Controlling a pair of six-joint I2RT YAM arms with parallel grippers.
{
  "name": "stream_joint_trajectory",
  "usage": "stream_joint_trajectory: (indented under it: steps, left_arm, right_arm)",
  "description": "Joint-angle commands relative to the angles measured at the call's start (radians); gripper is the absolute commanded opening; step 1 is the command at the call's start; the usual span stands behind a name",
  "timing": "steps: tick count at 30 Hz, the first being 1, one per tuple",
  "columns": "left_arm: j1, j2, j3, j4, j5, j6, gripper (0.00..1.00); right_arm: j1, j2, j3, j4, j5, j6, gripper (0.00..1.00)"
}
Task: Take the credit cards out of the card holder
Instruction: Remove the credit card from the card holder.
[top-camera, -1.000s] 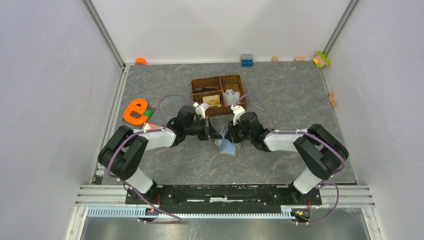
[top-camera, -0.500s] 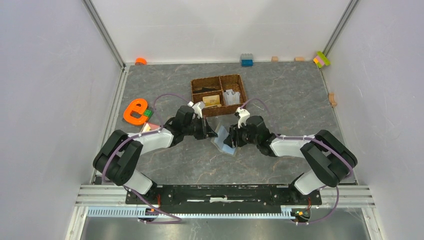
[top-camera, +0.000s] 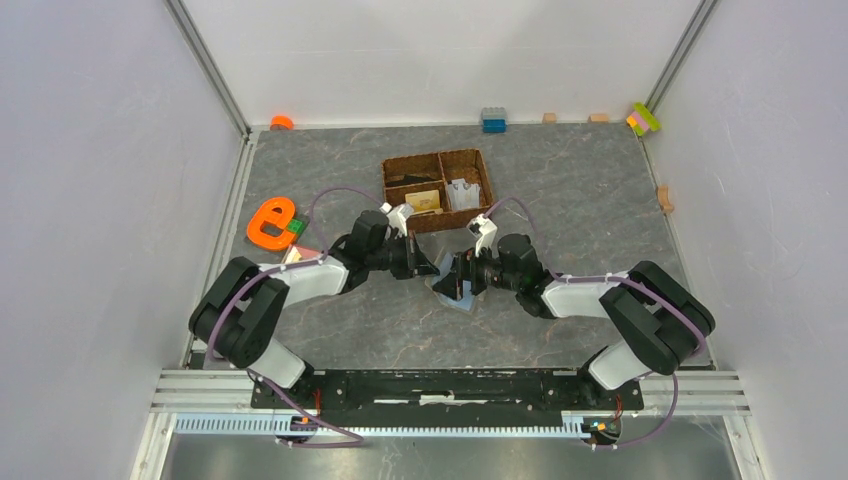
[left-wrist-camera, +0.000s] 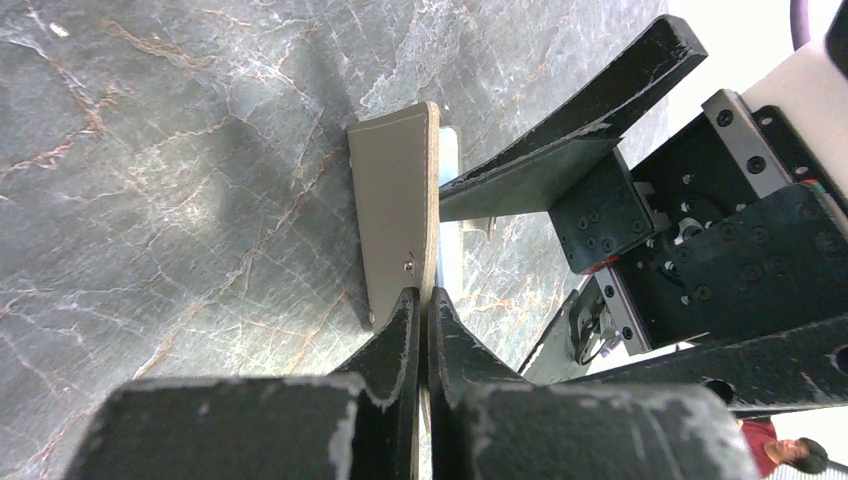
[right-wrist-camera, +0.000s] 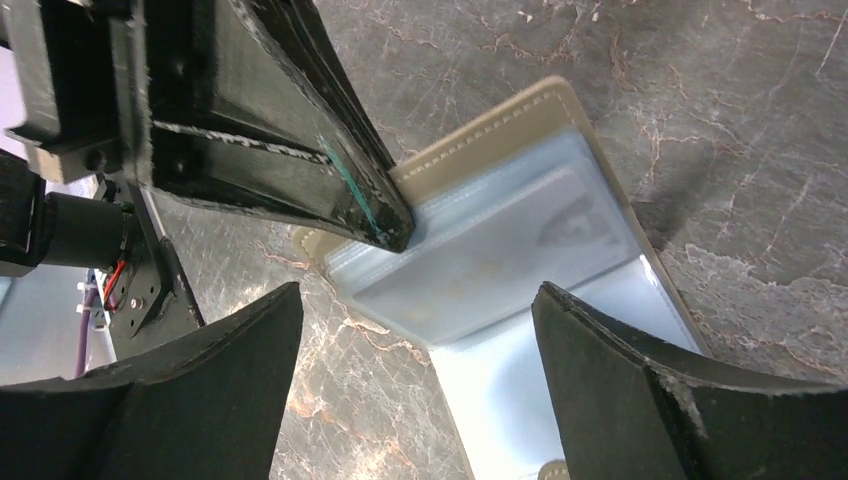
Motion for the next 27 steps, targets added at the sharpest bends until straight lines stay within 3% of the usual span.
stream_joint_trajectory:
  steps: [1, 5, 10, 23, 27]
  left_arm:
    - [-0.007, 0.033, 0.005, 0.071, 0.060, -0.028, 0.02]
    - [-0.007, 0.028, 0.001, 0.081, 0.063, -0.033, 0.02]
    - [-0.002, -0.017, -0.006, 0.044, 0.006, -0.014, 0.02]
    - [0.005, -0.185, -0.053, -0.039, -0.183, 0.032, 0.02]
    - [0.006, -0.150, -0.038, -0.038, -0.152, 0.030, 0.02]
  right_arm:
    - [-0.002, 0.000, -0.004, 0.066, -0.019, 0.015, 0.90]
    - [-0.003, 0.027, 0.018, 0.026, -0.011, 0.012, 0.82]
    - [-0.009, 0.010, 0.021, -0.024, 0.041, -0.004, 0.64]
    - [-0.016, 0.007, 0.051, -0.137, 0.136, -0.032, 0.65]
    - [-0.018, 0.029, 0.055, -0.106, 0.083, -0.026, 0.53]
